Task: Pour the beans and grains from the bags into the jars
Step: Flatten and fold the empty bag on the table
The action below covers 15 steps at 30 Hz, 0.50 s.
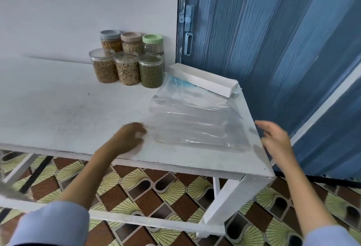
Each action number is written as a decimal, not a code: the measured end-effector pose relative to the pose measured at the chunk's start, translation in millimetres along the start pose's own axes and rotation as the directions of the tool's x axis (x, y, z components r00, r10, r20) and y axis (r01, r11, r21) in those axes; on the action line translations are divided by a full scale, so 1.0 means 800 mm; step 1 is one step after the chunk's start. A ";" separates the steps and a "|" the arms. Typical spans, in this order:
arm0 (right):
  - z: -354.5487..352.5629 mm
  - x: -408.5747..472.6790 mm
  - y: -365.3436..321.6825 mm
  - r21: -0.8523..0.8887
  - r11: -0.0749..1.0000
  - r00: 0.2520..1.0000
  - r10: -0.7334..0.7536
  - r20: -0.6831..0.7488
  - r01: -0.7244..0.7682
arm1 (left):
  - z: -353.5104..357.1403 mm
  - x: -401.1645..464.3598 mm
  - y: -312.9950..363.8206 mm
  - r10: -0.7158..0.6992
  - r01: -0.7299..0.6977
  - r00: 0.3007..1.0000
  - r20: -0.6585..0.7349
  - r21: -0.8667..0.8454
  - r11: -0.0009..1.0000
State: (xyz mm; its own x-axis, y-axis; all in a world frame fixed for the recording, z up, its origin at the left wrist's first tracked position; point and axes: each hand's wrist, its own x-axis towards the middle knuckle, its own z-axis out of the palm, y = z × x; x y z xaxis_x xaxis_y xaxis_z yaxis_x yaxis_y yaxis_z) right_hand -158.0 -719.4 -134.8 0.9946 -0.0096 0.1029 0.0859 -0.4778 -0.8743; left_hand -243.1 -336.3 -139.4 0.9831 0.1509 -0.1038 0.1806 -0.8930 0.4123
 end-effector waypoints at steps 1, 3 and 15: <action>0.000 0.003 -0.014 -0.010 1.000 0.992 -0.027 -0.121 0.026 | -0.015 -0.002 0.001 -0.074 0.060 0.985 -0.158 -0.090 0.994; 0.014 0.016 -0.052 -0.025 0.994 0.961 -0.105 -0.256 0.102 | -0.040 0.003 0.019 -0.213 0.138 0.887 -0.410 -0.205 0.969; 0.176 0.045 -0.151 -0.742 0.615 0.963 -0.190 0.189 0.267 | 0.002 0.094 0.140 0.082 -0.046 0.978 -0.192 0.189 0.981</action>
State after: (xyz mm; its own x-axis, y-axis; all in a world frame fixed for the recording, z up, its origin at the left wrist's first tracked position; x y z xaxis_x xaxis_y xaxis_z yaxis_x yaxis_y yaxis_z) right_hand -124.4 -538.1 -92.3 0.9527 0.2481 0.1757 0.2761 -0.9480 -0.1585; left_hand -149.0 -425.4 -102.7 0.9822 0.1553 0.1058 0.1266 -0.9629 0.2381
